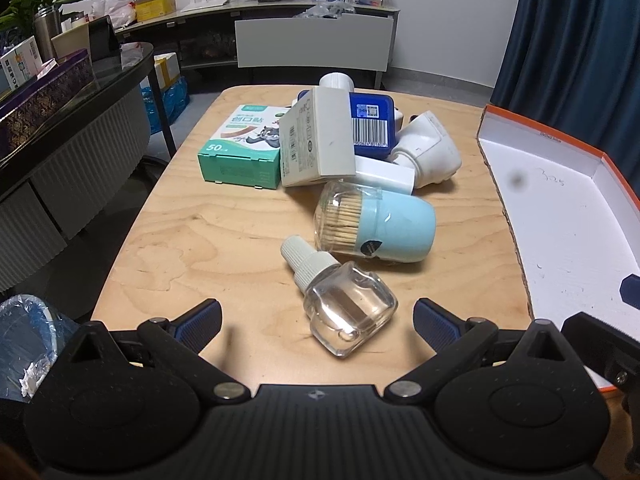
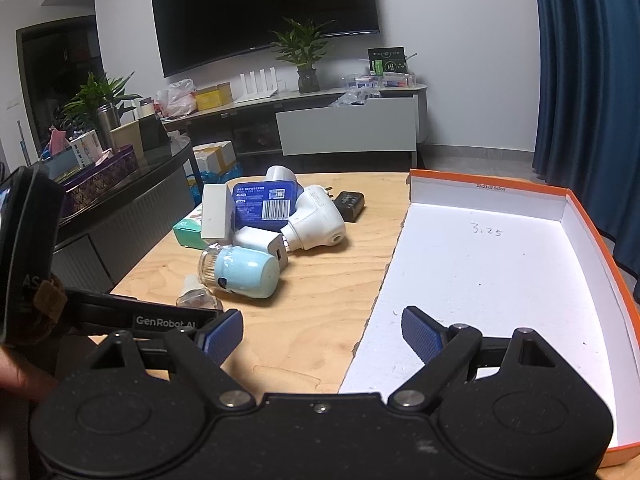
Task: Organize rigid objects
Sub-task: 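Move both grippers toward the clear bottle and light-blue toothpick jar, then grasp the clear bottle with the left gripper while the right gripper grasps the light-blue jar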
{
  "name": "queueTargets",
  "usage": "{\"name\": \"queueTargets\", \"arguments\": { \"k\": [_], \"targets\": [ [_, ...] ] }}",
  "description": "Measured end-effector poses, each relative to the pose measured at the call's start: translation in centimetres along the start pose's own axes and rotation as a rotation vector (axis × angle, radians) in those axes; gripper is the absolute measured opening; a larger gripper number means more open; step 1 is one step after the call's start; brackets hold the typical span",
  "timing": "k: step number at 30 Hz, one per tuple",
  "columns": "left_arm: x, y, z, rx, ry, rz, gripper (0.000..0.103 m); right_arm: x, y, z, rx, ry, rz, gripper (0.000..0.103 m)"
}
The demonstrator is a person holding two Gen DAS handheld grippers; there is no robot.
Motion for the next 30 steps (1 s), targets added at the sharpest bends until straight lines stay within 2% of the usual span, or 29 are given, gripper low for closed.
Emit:
{"name": "queueTargets", "arguments": {
  "k": [8, 11, 14, 17, 18, 19, 20, 26, 30],
  "targets": [
    [0.6, 0.3, -0.3, -0.023, 0.003, -0.010, 0.103, 0.3, 0.1, -0.1, -0.002, -0.003, -0.005, 0.101],
    [0.9, 0.4, -0.2, -0.014, -0.001, -0.011, 0.100, 0.5, 0.2, -0.1, 0.001, -0.001, -0.006, 0.101],
    [1.5, 0.4, 0.3, 0.007, -0.003, -0.013, 0.094, 0.7, 0.2, 0.0, 0.003, 0.002, -0.012, 0.101],
    [1.8, 0.2, 0.7, 0.051, 0.018, 0.017, 0.082, 0.9, 0.4, 0.0, 0.000, -0.002, -0.017, 0.101],
    [1.8, 0.1, 0.7, 0.065, 0.010, 0.033, 0.076, 0.9, 0.4, 0.0, 0.000, -0.001, -0.018, 0.101],
    [1.7, 0.1, 0.7, 0.071, 0.003, 0.047, 0.066, 1.0, 0.5, 0.0, 0.001, 0.000, -0.019, 0.101],
    [1.6, 0.1, 0.6, 0.075, 0.004, 0.057, 0.063, 1.0, 0.5, 0.0, 0.003, 0.003, -0.023, 0.101],
    [1.4, 0.3, -0.8, 0.045, -0.023, 0.066, 0.063, 1.6, 1.3, -0.7, -0.008, 0.016, -0.038, 0.101],
    [0.1, 0.4, -2.5, 0.010, -0.010, 0.087, 0.062, 2.6, 2.4, -2.1, -0.006, 0.066, -0.053, 0.101]
  ]
}}
Point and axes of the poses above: each gripper's, at about its wrist camera, not at the fingertips, and x roughly the way its jaws point, z to its right, y to its top, the point moved 2 cm from there along x, roughly the way its jaws point, and after that the axes turned 13 degrees about -z, right-handed, at the moved point
